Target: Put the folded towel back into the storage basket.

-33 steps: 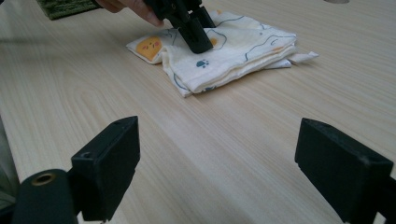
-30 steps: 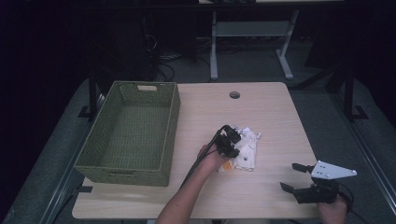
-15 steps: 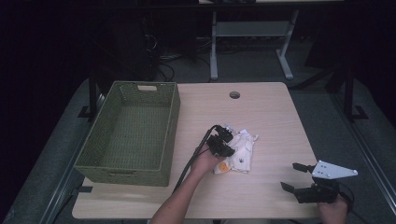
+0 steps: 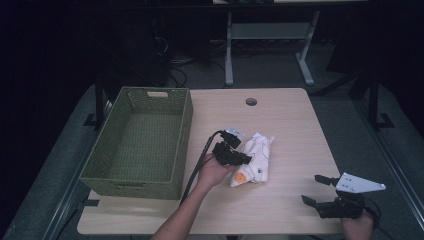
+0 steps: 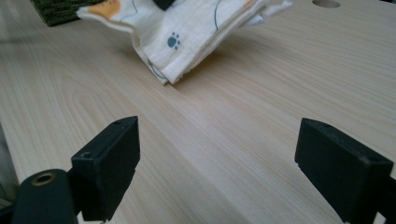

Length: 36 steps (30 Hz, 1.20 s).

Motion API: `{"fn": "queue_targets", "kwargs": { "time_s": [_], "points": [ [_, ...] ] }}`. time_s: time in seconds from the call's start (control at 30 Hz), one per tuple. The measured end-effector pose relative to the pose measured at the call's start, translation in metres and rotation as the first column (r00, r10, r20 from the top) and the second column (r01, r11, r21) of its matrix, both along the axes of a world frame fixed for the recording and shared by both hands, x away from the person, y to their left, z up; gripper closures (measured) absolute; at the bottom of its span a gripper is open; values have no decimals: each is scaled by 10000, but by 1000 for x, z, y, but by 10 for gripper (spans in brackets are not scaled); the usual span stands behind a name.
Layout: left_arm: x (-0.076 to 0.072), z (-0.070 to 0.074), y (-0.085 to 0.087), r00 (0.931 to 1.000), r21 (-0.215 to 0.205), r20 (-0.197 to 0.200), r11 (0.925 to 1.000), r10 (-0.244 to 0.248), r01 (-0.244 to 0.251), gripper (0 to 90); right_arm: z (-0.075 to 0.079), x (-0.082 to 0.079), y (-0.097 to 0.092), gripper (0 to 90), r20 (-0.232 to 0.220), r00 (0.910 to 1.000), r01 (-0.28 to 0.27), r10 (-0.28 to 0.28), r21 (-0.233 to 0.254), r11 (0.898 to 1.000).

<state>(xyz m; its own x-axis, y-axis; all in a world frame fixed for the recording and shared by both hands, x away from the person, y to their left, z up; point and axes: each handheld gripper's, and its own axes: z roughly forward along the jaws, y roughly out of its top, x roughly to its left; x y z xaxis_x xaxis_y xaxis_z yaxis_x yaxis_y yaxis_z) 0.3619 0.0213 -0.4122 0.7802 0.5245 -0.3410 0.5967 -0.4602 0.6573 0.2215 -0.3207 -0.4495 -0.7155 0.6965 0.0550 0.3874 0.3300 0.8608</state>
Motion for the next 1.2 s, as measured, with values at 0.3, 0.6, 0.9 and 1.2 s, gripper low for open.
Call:
{"fn": "queue_targets", "kwargs": {
  "time_s": [0.3,0.6,0.9,1.2],
  "points": [
    [-4,12,21,9982,-1326,-595,9910,100,-178,817,0,0,2,135,-16,10000,15,-15,-63,10000],
    [-3,23,41,9913,-2343,-1312,9714,62,-371,817,-1,0,-7,135,25,9996,271,-271,163,9995],
    [-5,34,65,9838,-3131,-1789,9475,84,-650,816,-1,1,-4,135,-70,9998,182,-181,105,9998],
    [-7,44,82,9827,-3463,-1851,9350,124,-770,816,-2,1,-4,135,-87,9998,193,-192,69,9998]
  ]
}}
